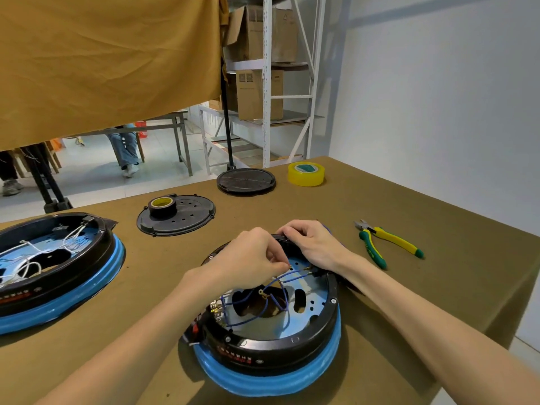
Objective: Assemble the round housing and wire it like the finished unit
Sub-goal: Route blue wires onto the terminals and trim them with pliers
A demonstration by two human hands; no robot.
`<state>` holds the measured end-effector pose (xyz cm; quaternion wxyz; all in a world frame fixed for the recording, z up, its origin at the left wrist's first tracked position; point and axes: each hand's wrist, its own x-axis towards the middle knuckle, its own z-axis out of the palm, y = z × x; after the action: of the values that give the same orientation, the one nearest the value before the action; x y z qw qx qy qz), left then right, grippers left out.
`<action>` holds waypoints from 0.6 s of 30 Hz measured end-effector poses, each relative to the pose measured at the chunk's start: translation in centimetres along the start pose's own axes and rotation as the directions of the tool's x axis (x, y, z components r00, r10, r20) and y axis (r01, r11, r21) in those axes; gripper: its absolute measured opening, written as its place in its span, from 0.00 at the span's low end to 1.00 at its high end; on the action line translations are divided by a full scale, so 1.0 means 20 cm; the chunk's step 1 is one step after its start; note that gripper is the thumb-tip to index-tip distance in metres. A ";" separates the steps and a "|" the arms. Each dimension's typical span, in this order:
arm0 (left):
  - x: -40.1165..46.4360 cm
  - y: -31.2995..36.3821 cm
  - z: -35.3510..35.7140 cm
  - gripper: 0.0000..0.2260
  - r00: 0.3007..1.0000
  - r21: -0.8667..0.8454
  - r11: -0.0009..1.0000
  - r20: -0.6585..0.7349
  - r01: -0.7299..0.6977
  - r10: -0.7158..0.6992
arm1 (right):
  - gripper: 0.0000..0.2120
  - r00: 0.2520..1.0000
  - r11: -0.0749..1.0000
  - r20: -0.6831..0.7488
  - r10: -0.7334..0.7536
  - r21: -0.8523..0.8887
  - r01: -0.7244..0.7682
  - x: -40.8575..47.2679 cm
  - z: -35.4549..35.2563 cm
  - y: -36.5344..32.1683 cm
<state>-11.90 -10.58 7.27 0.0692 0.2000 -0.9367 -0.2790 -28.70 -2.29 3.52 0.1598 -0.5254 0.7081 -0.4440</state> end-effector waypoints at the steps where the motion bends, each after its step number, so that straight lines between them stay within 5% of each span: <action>1: 0.03 0.01 0.00 0.05 1.000 -0.019 1.000 0.014 0.007 -0.006 | 0.14 1.000 1.000 0.006 -0.002 0.006 0.002 0.00 0.00 0.00; 18: 0.10 0.00 0.11 0.06 0.997 -0.114 0.990 -0.005 -0.083 0.083 | 0.13 0.999 0.992 0.028 0.021 0.121 -0.024 0.01 0.00 0.03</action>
<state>-14.29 -10.21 5.43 0.0919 0.1566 -0.9268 -0.3288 -29.07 -2.50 3.10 0.2059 -0.5125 0.6834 -0.4774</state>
